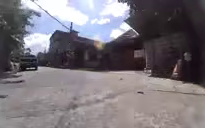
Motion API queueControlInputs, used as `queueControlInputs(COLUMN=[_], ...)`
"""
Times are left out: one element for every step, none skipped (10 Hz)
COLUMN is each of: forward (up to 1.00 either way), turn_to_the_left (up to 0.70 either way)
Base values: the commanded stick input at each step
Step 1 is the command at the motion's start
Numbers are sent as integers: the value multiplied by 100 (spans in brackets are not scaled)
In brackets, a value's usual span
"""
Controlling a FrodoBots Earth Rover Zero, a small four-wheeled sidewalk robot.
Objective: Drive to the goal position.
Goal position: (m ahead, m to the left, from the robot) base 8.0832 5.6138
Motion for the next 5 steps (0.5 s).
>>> queueControlInputs(forward=[85,85,85,85,85], turn_to_the_left=[0,0,0,0,0])
